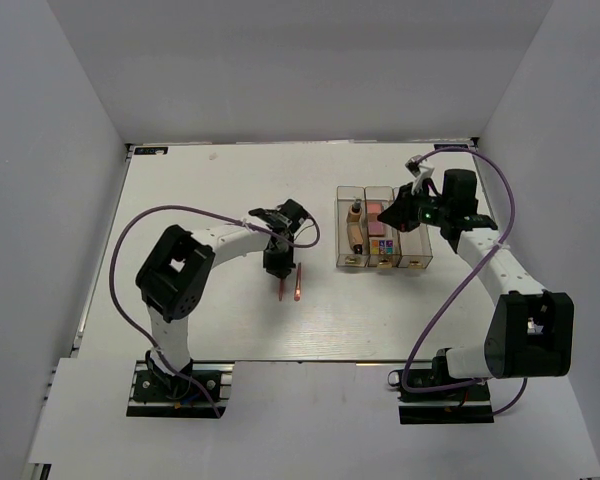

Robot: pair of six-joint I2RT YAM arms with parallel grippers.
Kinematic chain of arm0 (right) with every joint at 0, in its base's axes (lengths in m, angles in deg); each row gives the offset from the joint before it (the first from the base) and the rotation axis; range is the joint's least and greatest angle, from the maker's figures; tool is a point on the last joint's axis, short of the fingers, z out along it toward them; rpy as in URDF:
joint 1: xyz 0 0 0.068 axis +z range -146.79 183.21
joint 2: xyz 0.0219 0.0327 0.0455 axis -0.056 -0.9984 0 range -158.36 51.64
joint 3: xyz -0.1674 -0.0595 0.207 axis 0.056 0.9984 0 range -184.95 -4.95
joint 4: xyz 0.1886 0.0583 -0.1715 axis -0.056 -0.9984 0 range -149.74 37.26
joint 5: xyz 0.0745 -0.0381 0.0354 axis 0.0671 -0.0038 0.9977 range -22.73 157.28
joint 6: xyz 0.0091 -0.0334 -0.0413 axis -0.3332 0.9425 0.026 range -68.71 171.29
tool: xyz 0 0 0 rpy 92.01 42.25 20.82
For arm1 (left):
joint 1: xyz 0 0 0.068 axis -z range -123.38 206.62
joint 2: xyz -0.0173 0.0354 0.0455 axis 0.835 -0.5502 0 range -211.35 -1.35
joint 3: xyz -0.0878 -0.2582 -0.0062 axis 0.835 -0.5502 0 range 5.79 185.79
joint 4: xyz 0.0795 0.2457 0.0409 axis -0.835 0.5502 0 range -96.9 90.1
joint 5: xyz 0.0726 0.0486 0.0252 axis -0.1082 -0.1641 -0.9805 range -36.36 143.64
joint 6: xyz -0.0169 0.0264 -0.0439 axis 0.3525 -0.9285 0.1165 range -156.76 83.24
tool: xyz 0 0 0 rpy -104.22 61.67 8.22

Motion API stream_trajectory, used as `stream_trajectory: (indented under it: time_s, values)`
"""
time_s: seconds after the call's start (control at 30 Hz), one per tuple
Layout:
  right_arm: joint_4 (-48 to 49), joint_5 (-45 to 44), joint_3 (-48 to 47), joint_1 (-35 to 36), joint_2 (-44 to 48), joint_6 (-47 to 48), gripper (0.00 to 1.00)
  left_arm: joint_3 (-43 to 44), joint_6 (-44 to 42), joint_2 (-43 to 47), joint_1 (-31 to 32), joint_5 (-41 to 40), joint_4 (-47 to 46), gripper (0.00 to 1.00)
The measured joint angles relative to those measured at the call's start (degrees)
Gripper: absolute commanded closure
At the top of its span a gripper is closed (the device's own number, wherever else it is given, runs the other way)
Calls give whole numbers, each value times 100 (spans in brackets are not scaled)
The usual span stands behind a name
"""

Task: Organize the makeup

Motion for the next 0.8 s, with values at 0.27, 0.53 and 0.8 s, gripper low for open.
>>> stream_trajectory:
  time_s: [0.27, 0.53, 0.8]
  values:
    - [15, 76, -232, -138, 0, -321, 95, 101, -417, 813, -39, 782, -254, 97]
    - [35, -883, -603, -446, 70, -509, 100, 739, -468, 852, 20, 3298, -2409, 96]
    - [151, -2507, -640, -1012, 535, -828, 100, 1593, 229, -623, 343, 4586, -4771, 95]
